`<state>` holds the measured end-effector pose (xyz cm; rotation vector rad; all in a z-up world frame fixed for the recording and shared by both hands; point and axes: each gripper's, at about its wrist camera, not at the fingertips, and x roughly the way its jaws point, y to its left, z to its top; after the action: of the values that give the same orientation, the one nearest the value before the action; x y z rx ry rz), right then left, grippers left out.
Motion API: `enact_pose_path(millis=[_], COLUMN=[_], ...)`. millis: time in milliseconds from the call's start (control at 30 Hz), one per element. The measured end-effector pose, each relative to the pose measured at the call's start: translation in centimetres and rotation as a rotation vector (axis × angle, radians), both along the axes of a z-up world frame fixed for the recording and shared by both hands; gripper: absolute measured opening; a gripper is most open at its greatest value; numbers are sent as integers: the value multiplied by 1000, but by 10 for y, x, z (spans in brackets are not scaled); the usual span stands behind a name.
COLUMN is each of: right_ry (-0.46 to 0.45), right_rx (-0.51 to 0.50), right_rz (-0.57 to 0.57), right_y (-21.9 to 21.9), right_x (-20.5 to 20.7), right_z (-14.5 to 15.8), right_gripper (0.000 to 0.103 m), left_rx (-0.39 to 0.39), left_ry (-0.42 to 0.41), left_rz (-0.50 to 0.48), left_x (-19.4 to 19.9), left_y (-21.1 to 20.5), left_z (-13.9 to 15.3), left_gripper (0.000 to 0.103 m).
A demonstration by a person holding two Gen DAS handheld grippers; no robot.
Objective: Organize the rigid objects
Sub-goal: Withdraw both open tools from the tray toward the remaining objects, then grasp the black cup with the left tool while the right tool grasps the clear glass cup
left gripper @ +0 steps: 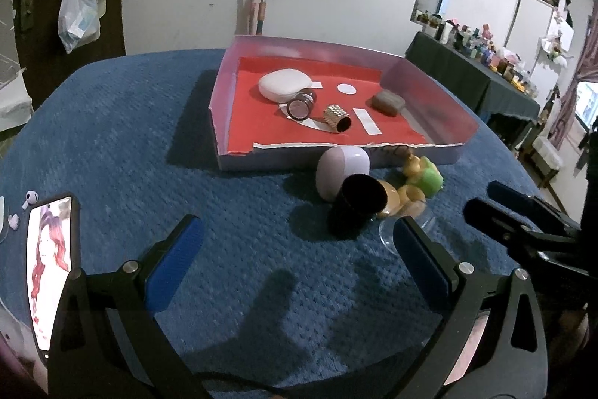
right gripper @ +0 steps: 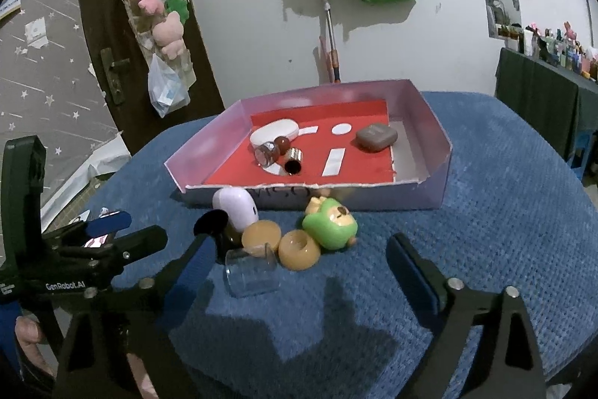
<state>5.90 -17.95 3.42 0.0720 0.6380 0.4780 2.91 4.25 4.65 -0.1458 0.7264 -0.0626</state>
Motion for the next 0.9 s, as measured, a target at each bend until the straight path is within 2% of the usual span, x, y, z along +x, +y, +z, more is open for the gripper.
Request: enact_pose_path(millis=[433,667,900], right_ry=[45,67,42], right_rx=[-41,-31,-84], right_rz=[-3,36,126], right_y=[5,8,30], right_x=[8,8,-5], right_z=[-15,-21,-28], right_gripper=[68,67,67], left_rx=[30,35,-19], left_ry=[-6,-15,-10], left_rz=[-36,-10,-20], left_x=[0,4,7], left_y=[-11,-6,4], left_z=[-7,-10,-10], left_gripper=[103,102,102])
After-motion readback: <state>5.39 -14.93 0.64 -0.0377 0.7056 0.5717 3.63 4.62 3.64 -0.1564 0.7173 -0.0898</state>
